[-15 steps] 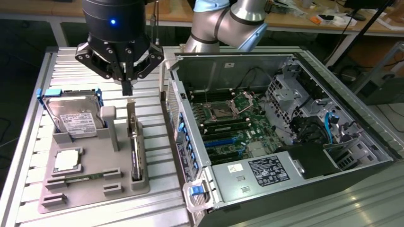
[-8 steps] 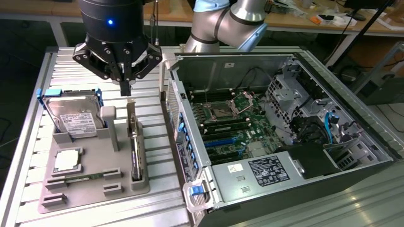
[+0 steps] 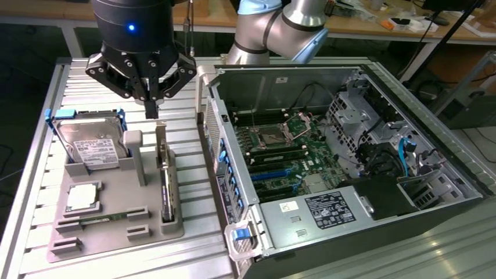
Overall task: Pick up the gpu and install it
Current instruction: 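Reach for the gpu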
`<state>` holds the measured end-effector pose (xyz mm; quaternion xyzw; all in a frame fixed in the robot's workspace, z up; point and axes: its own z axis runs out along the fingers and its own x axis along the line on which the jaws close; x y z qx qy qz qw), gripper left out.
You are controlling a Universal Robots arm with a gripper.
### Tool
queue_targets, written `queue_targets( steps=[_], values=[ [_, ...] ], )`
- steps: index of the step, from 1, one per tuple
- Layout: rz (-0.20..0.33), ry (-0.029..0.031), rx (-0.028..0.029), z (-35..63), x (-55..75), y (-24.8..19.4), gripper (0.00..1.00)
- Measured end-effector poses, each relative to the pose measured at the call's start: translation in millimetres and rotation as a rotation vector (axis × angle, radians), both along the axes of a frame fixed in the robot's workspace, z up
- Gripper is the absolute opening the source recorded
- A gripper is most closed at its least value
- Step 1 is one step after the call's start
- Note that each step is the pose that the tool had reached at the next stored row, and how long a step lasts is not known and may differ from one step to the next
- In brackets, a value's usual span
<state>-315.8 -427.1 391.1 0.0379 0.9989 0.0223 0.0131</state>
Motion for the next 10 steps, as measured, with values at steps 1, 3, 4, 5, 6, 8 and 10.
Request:
queue_targets(
  steps=[1,3,4,5,6,8,10],
  values=[
    [0.000,0.0001,0.0000,0.0,-0.3,-0.1,0.11],
    [0.000,0.0000,0.0000,0.0,-1.0,-0.3,0.11],
    [0.000,0.0000,0.0000,0.0,-1.4,-0.3,0.11],
    [0.000,0.0001,-0.0001,0.0,-1.8,-0.4,0.11],
    [0.000,0.0001,-0.0001,0.0,-2.1,-0.5,0.11],
    [0.000,0.0001,0.0000,0.0,-2.8,-0.5,0.11],
    [0.000,0.0000,0.0000,0.0,-3.3,-0.6,0.11]
  ],
)
